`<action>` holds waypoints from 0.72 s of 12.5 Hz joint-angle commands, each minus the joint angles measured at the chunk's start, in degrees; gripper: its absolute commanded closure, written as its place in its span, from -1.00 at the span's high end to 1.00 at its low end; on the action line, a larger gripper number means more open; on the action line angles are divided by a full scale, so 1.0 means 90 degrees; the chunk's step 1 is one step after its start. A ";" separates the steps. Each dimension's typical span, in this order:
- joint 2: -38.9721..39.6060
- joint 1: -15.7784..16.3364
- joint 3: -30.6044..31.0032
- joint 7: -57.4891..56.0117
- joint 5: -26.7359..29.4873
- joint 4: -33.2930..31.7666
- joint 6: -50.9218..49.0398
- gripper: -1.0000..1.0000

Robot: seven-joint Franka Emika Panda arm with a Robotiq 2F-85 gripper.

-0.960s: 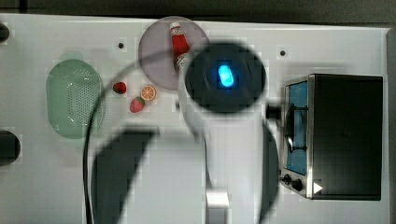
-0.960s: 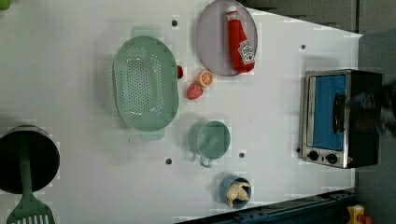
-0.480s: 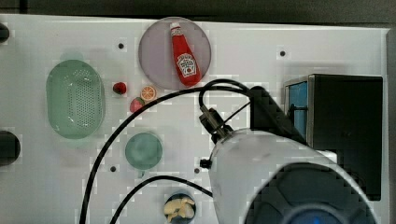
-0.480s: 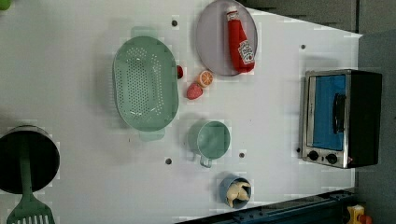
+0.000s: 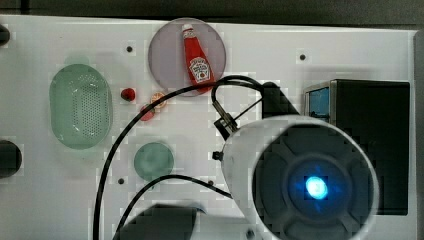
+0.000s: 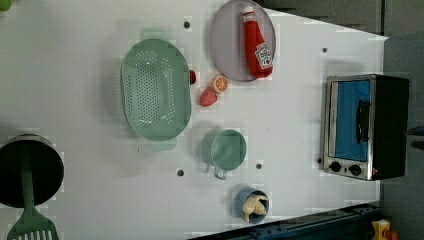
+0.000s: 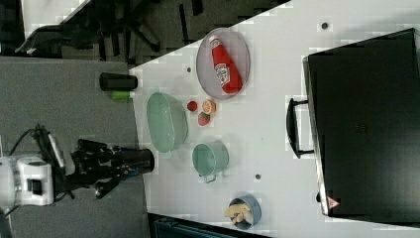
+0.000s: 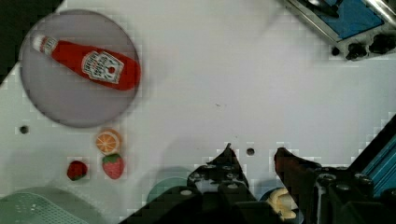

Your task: Flap open oven.

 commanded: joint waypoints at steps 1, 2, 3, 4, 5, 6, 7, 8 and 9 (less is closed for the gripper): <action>-0.0020 -0.0009 -0.0090 -0.0212 0.0002 -0.0145 0.0017 -0.65; -0.0005 -0.0009 -0.0140 -0.0236 0.0001 -0.0246 0.0029 -0.65; 0.0021 -0.0009 -0.0193 -0.0338 -0.0017 -0.0357 0.0032 -0.65; 0.0044 -0.0010 -0.0228 -0.0524 -0.0095 -0.0474 0.0059 -0.65; 0.0063 -0.0010 -0.0257 -0.0797 -0.0213 -0.0611 0.0155 -0.65; 0.0066 -0.0012 -0.0299 -0.1170 -0.0366 -0.0767 0.0345 -0.65; 0.0066 -0.0015 -0.0365 -0.1629 -0.0492 -0.0940 0.0631 -0.65; 0.0067 -0.0026 -0.0468 -0.2084 -0.0556 -0.1104 0.0979 -0.65; 0.0069 -0.0044 -0.0606 -0.2506 -0.0571 -0.1263 0.1319 -0.65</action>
